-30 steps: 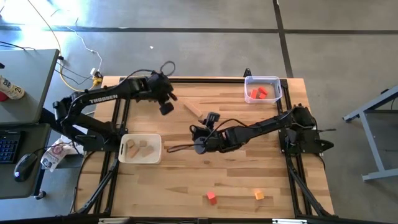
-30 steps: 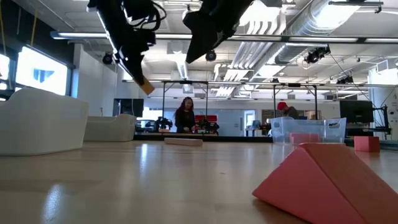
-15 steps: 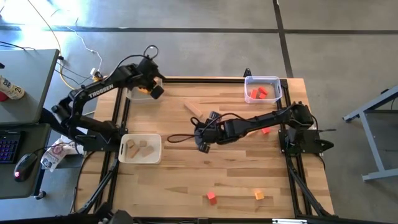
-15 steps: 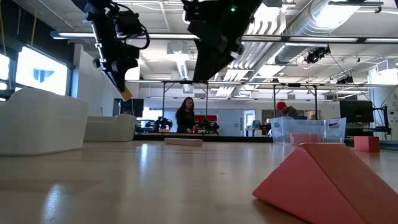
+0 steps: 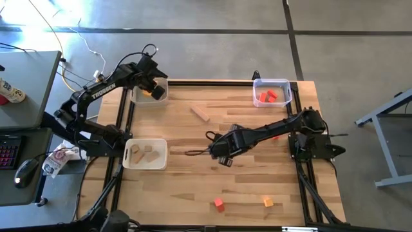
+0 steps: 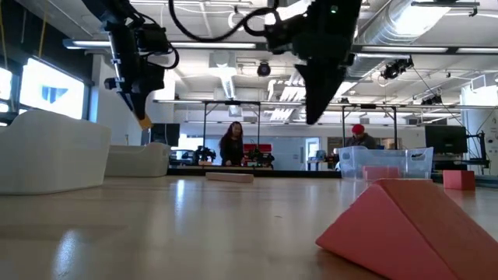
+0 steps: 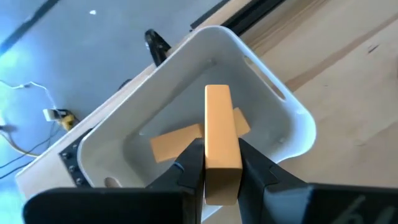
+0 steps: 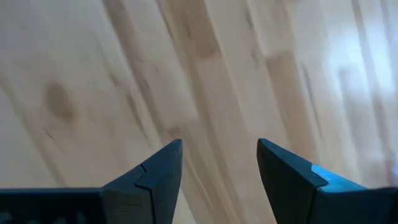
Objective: Sort & place blocks by color
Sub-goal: Put the yellow block into the gray bin, then put the orange block into the transparent bin
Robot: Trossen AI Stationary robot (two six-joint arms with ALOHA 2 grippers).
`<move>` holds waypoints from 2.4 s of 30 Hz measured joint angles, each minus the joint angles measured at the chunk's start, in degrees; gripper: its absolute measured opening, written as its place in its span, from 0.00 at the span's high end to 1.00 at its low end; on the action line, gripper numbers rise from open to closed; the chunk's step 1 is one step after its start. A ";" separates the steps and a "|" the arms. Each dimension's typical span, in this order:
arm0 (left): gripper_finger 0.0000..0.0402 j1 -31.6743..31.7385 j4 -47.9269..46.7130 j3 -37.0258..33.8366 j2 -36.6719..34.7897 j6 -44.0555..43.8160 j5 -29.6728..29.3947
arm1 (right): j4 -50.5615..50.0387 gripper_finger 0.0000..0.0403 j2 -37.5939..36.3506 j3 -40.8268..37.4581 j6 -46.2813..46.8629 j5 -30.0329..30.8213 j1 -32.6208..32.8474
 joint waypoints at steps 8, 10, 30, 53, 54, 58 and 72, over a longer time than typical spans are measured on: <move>0.90 -0.04 0.11 -0.04 4.11 0.39 0.37 | -12.07 0.52 0.00 0.00 5.40 4.38 0.59; 0.90 -0.04 0.13 -0.02 5.35 0.39 0.37 | -14.82 0.52 0.00 0.00 6.03 4.79 0.59; 0.85 -0.06 0.31 -0.07 13.09 1.90 -0.37 | -28.42 0.52 0.02 -0.72 -3.92 3.56 -0.97; 0.54 -0.07 0.07 -0.07 13.11 3.41 -2.60 | -28.50 0.52 -3.05 -19.08 -10.47 -2.36 -3.51; 0.52 -0.07 0.08 -0.07 13.11 3.43 -2.71 | -28.45 0.52 -4.18 -19.94 -9.91 -2.35 -3.71; 0.49 -0.07 0.09 -0.07 13.10 3.43 -2.70 | -28.25 0.52 -10.59 -23.38 -6.46 -2.37 -5.03; 0.49 -0.07 0.02 -0.07 13.09 2.95 -0.71 | -13.59 0.52 -35.95 -37.07 6.60 -11.29 -16.10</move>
